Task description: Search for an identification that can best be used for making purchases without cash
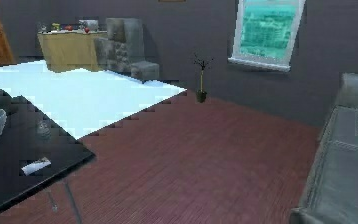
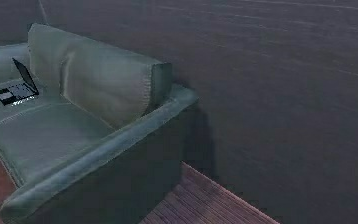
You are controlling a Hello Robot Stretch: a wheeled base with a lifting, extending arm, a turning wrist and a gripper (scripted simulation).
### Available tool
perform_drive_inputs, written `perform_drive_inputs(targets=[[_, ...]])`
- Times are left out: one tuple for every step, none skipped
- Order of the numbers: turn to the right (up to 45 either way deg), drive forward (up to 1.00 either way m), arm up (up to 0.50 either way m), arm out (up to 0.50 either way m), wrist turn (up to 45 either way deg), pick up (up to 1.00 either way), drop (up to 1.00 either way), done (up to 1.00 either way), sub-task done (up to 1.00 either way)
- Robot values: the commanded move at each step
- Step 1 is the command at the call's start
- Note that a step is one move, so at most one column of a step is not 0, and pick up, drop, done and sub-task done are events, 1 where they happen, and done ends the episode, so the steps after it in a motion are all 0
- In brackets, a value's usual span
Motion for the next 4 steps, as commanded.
perform_drive_inputs(targets=[[-6.0, 0.00, 0.00, 0.00, 0.0, 0.00, 0.00, 0.00, 0.00], [-3.0, 0.00, 0.00, 0.00, 0.0, 0.00, 0.00, 0.00, 0.00], [0.0, 0.80, 0.00, 0.00, 0.0, 0.00, 0.00, 0.00, 0.00], [-18.0, 0.00, 0.00, 0.00, 0.0, 0.00, 0.00, 0.00, 0.00]])
